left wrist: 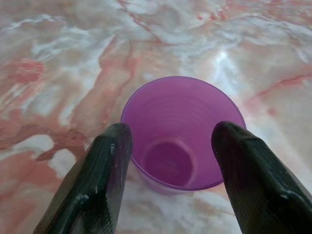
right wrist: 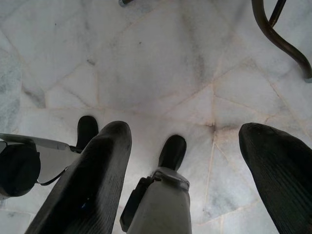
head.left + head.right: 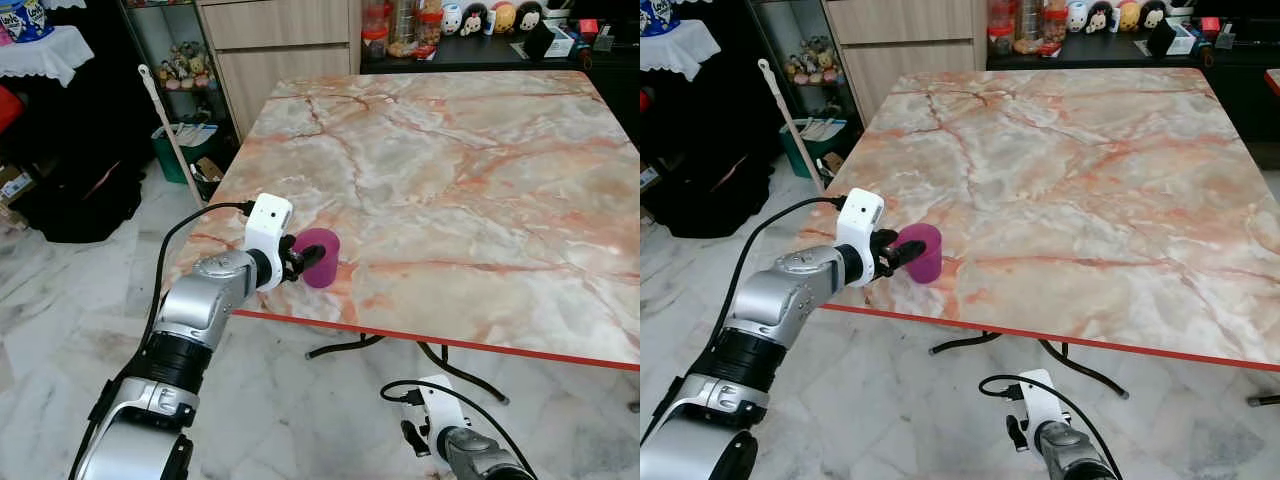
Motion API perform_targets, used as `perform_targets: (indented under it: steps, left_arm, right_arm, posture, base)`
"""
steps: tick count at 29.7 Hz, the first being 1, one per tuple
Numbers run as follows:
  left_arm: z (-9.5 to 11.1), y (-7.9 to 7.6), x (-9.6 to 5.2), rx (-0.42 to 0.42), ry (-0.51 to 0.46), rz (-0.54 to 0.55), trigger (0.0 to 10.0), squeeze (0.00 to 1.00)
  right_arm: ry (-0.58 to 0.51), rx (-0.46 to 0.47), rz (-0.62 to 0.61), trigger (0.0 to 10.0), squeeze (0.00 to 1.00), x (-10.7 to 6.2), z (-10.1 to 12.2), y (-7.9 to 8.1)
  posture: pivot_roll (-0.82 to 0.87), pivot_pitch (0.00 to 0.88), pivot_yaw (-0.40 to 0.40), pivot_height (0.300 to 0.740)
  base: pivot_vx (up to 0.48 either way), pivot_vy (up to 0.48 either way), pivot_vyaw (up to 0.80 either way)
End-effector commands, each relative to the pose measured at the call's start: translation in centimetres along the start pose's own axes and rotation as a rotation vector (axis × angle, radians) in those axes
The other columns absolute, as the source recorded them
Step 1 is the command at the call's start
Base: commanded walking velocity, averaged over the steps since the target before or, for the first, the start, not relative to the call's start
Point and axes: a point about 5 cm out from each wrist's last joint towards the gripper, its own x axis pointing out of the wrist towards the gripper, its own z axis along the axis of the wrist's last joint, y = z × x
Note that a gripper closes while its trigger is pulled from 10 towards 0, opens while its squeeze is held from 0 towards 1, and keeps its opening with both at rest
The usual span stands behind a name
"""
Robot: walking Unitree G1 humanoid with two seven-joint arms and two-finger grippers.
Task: Setting the table
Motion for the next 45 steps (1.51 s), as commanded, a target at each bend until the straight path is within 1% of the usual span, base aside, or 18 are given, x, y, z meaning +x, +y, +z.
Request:
perform_targets:
  steps: [1, 4, 8, 17, 25, 30, 37, 45]
  left_arm:
    - [-0.3, 0.8, 0.0, -0.004, 0.021, 0.048, 10.0, 0.00]
    - [0.2, 1.3, -0.1, -0.020, -0.005, 0.086, 10.0, 0.00]
    - [1.0, 1.7, -0.4, -0.027, -0.035, 0.105, 10.0, 0.00]
    - [1.9, 1.9, -0.5, -0.033, -0.069, 0.116, 10.0, 0.00]
    - [1.4, 2.3, -0.5, -0.028, -0.047, 0.140, 10.0, 0.00]
    - [1.1, 2.2, -0.3, -0.025, -0.038, 0.142, 10.0, 0.00]
    - [0.2, 2.1, 0.1, -0.041, -0.013, 0.144, 10.0, 0.00]
    - [0.1, 2.1, 0.3, -0.044, -0.007, 0.140, 10.0, 0.00]
  right_arm:
    - [0.007, -0.012, 0.012, 10.0, 0.00, 0.1, 0.0, 0.4]
    - [0.006, -0.011, 0.012, 10.0, 0.00, 0.1, 0.0, 0.4]
    - [0.007, -0.012, 0.012, 10.0, 0.00, 0.1, 0.0, 0.4]
    - [0.008, -0.013, 0.012, 10.0, 0.00, 0.0, -0.1, 0.4]
    - [0.008, -0.014, 0.012, 10.0, 0.00, 0.0, 0.0, 0.4]
    - [0.007, -0.014, 0.013, 10.0, 0.00, 0.0, 0.0, 0.4]
    - [0.007, -0.013, 0.013, 10.0, 0.00, 0.1, 0.0, 0.4]
    - [0.008, -0.013, 0.014, 10.0, 0.00, 0.0, 0.0, 0.4]
  posture:
    - [-0.03, 0.067, 0.116, 0.740]
    - [-0.03, 0.067, 0.116, 0.740]
    - [-0.02, 0.067, 0.116, 0.740]
    - [-0.02, 0.067, 0.114, 0.740]
    - [-0.02, 0.068, 0.115, 0.740]
    - [-0.02, 0.067, 0.116, 0.740]
    - [-0.03, 0.066, 0.116, 0.740]
    - [-0.03, 0.068, 0.117, 0.740]
  base:
    - [0.000, 0.000, 0.00]
    - [0.000, 0.000, 0.00]
    - [0.000, 0.000, 0.00]
    - [0.000, 0.000, 0.00]
    - [0.000, 0.000, 0.00]
    - [0.000, 0.000, 0.00]
    - [0.000, 0.000, 0.00]
    - [0.000, 0.000, 0.00]
